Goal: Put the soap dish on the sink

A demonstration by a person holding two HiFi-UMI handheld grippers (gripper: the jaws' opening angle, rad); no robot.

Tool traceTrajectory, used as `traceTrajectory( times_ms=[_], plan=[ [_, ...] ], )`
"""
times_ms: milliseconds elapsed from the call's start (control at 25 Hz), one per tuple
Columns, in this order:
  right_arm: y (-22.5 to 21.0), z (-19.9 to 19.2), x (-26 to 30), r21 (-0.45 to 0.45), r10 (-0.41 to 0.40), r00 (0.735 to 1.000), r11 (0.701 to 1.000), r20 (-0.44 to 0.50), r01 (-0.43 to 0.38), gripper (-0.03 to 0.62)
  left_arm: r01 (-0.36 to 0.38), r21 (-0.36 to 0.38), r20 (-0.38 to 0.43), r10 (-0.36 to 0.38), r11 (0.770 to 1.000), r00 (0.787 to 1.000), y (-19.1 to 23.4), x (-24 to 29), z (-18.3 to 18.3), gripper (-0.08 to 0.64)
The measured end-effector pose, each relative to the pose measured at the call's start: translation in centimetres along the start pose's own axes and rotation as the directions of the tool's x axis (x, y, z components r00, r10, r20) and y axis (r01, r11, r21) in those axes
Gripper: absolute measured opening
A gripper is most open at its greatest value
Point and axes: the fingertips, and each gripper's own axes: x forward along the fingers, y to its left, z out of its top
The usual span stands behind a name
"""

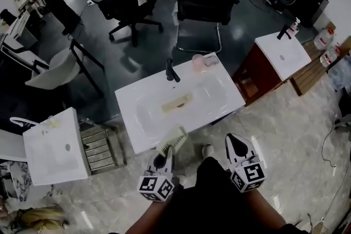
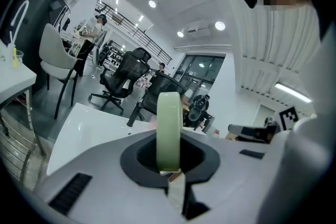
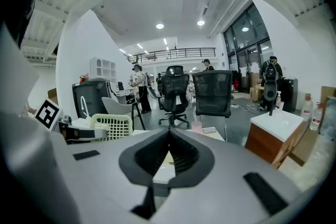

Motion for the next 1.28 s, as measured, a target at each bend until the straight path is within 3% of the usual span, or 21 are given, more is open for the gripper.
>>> traceTrajectory(
  times_ms=[200, 480, 1000, 1280],
  plan=[
    [-4.2, 1.1, 4.4, -0.026, 0.098, 0.995, 0.995, -0.011, -0.098, -0.002, -0.090, -0.023, 0.045, 0.090, 0.996, 0.995, -0.3, 3.4, 1.1, 0.028],
    [-9.0, 2.4, 9.3, 0.016, 0.216, 0.976, 0.976, -0.026, -0.215, -0.002, -0.203, -0.083, 0.077, 0.209, 0.976, 0.975, -1.0, 7.8, 2.0, 0.028],
    [-12.6, 1.9, 14.0, 0.028, 0.406, 0.910, 0.914, -0.078, -0.405, -0.002, -0.250, -0.167, 0.133, 0.273, 0.954, 0.953, -4.3, 14.8, 2.7, 0.028],
    [-13.6, 3.3, 14.6, -0.004, 0.460, 0.885, 0.887, -0.068, -0.461, -0.002, -0.281, -0.183, 0.114, 0.304, 0.942, 0.946, -5.5, 16.4, 1.9, 0.028]
  ],
)
